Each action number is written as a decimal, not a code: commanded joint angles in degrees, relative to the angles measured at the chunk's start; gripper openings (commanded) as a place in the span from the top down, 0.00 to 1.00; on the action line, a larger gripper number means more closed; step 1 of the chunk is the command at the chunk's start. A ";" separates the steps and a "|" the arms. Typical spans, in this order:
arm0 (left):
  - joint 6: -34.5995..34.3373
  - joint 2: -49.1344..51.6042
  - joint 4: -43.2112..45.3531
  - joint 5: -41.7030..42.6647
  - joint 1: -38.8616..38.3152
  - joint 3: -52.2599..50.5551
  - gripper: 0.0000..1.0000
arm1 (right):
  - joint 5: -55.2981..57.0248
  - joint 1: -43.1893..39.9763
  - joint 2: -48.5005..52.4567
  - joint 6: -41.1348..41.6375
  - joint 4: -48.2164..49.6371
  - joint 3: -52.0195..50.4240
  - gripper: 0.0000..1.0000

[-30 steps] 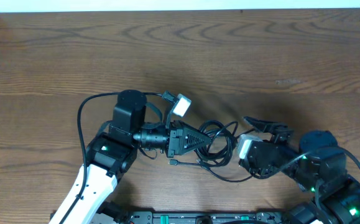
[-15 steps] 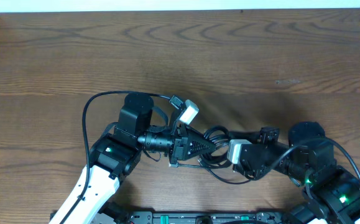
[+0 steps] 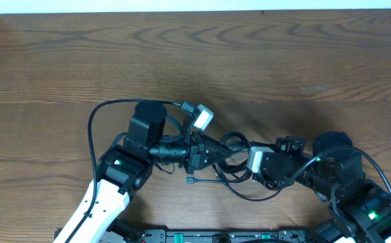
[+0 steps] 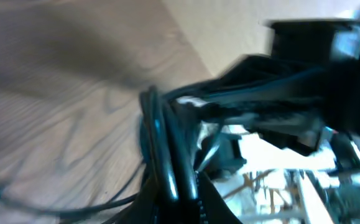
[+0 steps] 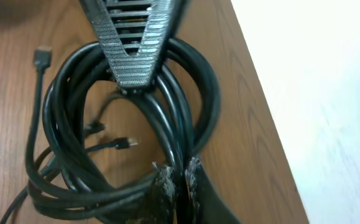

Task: Untangle cables

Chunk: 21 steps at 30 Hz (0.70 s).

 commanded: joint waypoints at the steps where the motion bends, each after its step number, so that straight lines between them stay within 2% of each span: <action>1: -7.78 -0.72 -2.43 -7.74 2.64 1.18 0.93 | 3.76 -1.57 -0.79 7.21 1.33 0.46 0.99; 9: -9.16 -0.74 -5.68 -8.28 6.86 1.18 0.93 | 4.44 -6.97 -2.54 18.56 4.48 0.46 0.99; 17: -9.18 -0.74 -5.64 -8.74 6.91 1.18 0.93 | 9.07 -15.21 -2.51 38.29 4.42 0.46 0.99; 21: -9.14 -0.74 -5.64 -8.70 6.88 1.18 0.93 | 8.00 -17.75 -2.51 38.84 4.35 0.46 0.99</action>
